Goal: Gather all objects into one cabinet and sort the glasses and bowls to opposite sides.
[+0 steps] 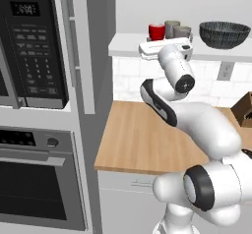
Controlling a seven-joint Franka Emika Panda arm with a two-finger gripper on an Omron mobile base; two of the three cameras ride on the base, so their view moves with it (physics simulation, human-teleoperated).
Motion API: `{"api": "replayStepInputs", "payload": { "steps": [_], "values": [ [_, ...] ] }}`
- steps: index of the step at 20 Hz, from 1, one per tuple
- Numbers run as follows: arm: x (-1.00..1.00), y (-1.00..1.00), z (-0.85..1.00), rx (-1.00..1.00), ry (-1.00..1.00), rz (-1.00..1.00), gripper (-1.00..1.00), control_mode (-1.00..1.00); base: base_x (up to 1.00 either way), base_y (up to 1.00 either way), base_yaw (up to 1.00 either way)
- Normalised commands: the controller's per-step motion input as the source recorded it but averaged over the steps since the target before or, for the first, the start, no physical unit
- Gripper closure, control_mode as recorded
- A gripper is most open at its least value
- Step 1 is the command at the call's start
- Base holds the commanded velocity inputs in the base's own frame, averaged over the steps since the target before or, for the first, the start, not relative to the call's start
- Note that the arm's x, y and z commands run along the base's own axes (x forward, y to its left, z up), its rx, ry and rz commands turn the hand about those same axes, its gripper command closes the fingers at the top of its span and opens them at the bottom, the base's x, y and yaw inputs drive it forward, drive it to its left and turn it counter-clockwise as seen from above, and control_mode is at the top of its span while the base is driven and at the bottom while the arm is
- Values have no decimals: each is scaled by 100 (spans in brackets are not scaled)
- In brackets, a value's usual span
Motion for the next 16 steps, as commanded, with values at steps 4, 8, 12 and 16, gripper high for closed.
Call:
{"api": "replayStepInputs", "payload": {
  "steps": [4,8,12,16],
  "values": [
    [-100,47,-23,-6,-3,7,-100,-100,0,0,0],
    [-63,20,-14,-4,2,5,-100,-100,0,0,0],
    [0,0,0,0,0,0,-100,-100,0,0,0],
    [0,0,0,0,0,0,-100,-100,0,0,0]
  ]
}}
